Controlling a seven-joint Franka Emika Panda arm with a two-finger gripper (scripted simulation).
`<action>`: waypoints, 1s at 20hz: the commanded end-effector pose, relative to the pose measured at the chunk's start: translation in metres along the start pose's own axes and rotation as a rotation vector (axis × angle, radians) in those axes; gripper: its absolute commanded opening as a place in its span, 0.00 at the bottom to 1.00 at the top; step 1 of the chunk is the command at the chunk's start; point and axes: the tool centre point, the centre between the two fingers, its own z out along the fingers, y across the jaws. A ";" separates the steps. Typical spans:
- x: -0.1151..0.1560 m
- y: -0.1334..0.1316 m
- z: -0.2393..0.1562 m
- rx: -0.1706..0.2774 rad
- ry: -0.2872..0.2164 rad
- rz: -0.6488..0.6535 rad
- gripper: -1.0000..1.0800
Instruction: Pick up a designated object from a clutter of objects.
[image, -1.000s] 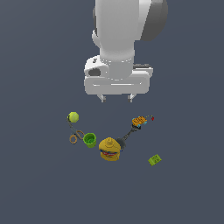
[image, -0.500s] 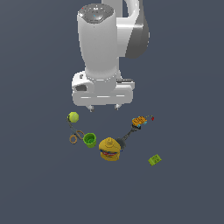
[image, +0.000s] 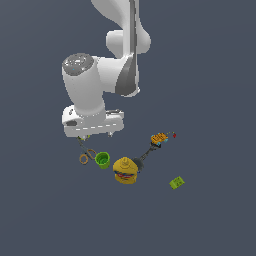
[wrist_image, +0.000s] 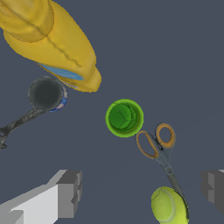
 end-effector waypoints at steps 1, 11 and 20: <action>-0.011 0.020 0.023 -0.002 -0.004 -0.040 0.96; -0.056 0.075 0.099 0.012 -0.002 -0.176 0.96; -0.077 0.092 0.128 0.024 0.007 -0.232 0.96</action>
